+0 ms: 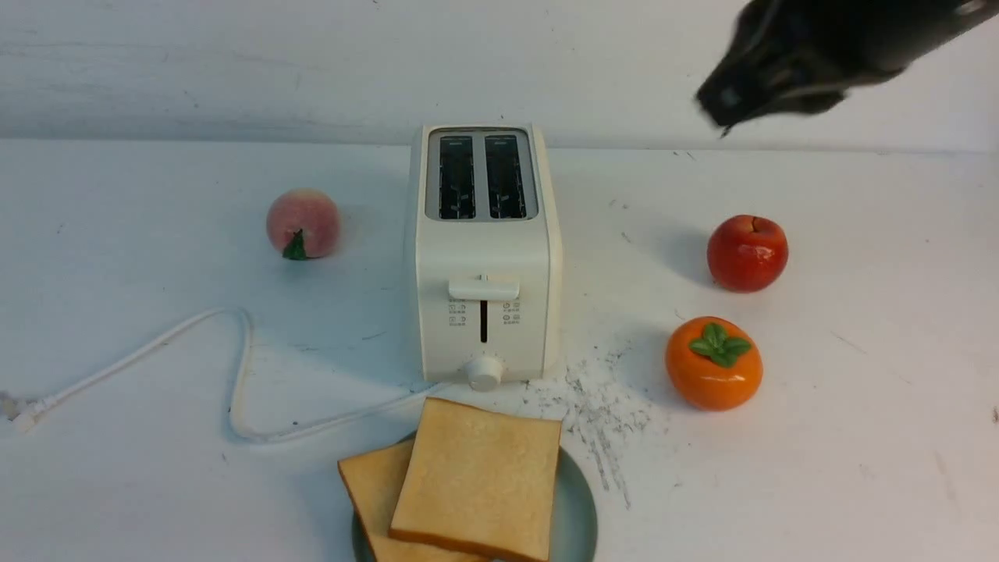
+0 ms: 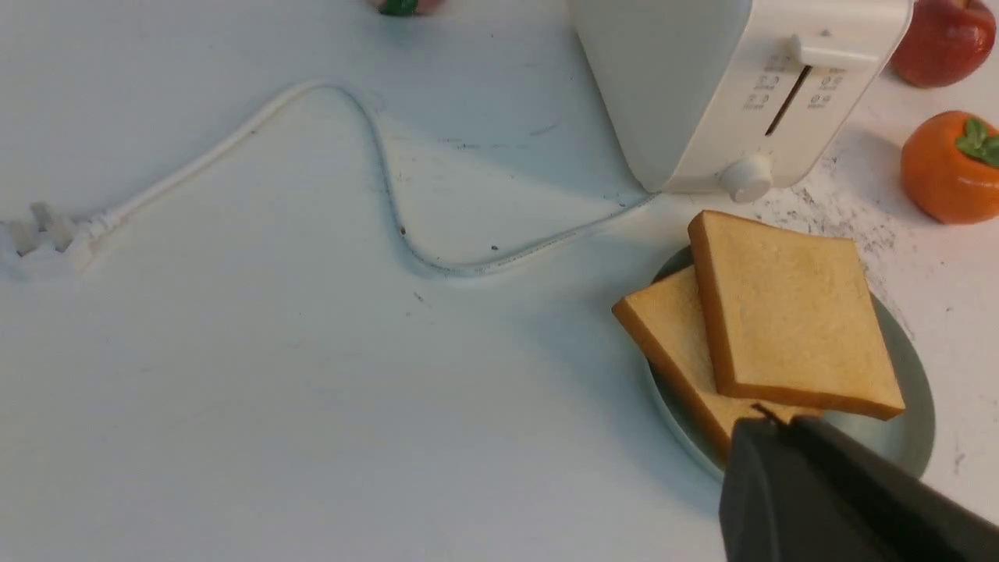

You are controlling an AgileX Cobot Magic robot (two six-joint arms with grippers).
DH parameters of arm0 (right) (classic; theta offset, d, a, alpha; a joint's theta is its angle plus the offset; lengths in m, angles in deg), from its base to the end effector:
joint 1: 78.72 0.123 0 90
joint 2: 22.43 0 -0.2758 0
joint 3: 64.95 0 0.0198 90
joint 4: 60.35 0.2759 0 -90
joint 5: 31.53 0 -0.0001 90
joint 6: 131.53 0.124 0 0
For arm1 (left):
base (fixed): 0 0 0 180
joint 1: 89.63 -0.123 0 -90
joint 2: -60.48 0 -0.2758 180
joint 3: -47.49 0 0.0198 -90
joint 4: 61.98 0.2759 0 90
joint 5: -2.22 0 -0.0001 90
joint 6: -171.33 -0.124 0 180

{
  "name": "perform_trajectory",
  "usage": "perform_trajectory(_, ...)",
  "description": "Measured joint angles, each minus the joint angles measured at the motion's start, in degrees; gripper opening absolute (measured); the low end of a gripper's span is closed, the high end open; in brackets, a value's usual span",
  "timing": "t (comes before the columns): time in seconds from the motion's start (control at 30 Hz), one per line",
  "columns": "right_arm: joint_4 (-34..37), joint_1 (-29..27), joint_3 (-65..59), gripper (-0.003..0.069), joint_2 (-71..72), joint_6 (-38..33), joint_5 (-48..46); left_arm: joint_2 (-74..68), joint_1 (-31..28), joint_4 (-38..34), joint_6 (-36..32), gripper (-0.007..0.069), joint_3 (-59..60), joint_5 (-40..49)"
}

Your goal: Take toasted bread from bread machine on white table place on plate.

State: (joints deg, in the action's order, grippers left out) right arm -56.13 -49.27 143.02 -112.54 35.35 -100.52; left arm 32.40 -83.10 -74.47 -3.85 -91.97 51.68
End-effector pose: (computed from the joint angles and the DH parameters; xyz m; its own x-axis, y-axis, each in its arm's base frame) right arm 0.2818 0.1689 0.4639 -0.4527 -0.4861 -0.7475 -0.6397 0.7610 -0.1074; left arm 0.1118 -0.0333 0.3155 -0.5034 -0.1659 -0.8480 0.1476 0.9505 -0.2736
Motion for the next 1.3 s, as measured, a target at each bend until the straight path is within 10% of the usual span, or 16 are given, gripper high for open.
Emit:
perform_trajectory(0.4, -6.4, 0.0, -20.7, -0.0008, 31.6, 12.4, 7.7, 0.0, 0.0, -2.9, 0.0, -0.0013, 0.0, -9.1)
perform_trajectory(0.9, -13.6, 0.0, -78.9, -0.0008, 77.6, 24.9, 52.4, 0.0, 0.0, -3.2, 0.0, -0.0011, 0.0, -11.0)
perform_trajectory(1.3, -13.9, 0.0, -88.5, -0.0002, 82.8, 25.9, 74.2, 0.0, 0.0, -3.3, 0.0, 0.0, 0.0, -11.0)
